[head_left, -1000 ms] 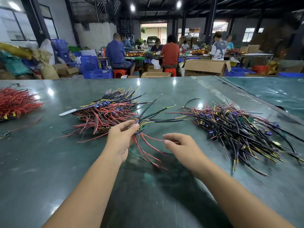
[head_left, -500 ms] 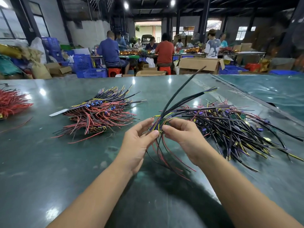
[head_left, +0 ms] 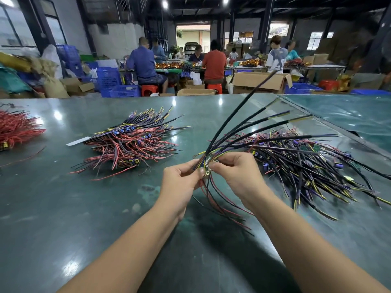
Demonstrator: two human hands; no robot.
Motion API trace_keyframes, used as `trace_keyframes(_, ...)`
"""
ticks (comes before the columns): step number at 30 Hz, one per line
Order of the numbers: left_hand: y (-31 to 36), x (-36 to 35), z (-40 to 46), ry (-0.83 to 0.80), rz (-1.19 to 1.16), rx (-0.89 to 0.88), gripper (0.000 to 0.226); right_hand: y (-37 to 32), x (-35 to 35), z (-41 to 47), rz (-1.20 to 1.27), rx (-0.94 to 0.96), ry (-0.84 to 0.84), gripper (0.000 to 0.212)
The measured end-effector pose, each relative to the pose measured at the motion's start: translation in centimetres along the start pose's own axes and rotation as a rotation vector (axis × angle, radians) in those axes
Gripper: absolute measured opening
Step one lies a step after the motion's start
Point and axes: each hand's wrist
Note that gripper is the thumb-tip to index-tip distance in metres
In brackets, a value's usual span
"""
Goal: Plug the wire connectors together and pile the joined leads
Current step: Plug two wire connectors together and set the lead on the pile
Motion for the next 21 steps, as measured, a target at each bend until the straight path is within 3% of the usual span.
trace_keyframes(9,0.0,0.2,0.4,0.068,-0.010,0.075,0.029,-0.6,-1.0,-0.3,-0.327,0.070,0.104,0.009)
trace_keyframes(12,-0.1,0.2,0.5,0.103,0.028,0.080,0.023,-0.7,-1.3,-0.5,-0.432,0.134,0.120,0.033)
trace_keyframes(15,0.3,0.7,0.7,0.104,-0.003,0.094,0.020,-0.2,-1.4,0.1,-0.391,0.107,0.118,0.027)
trace_keyframes(19,1.0,2.1,1.4,0.179,-0.081,0.087,0.014,0.8,-0.4,0.7,-0.023,-0.030,0.156,0.019)
trace_keyframes(21,1.4,3.0,1.9,0.276,-0.176,0.063,0.012,1.2,0.3,0.8,0.025,-0.059,0.201,0.016)
Point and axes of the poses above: each hand's wrist, its own z-axis towards the middle knuckle, its own x-axis out of the back of the hand, y = z × x, and after that the axes turned 5 degrees about -y, right-handed
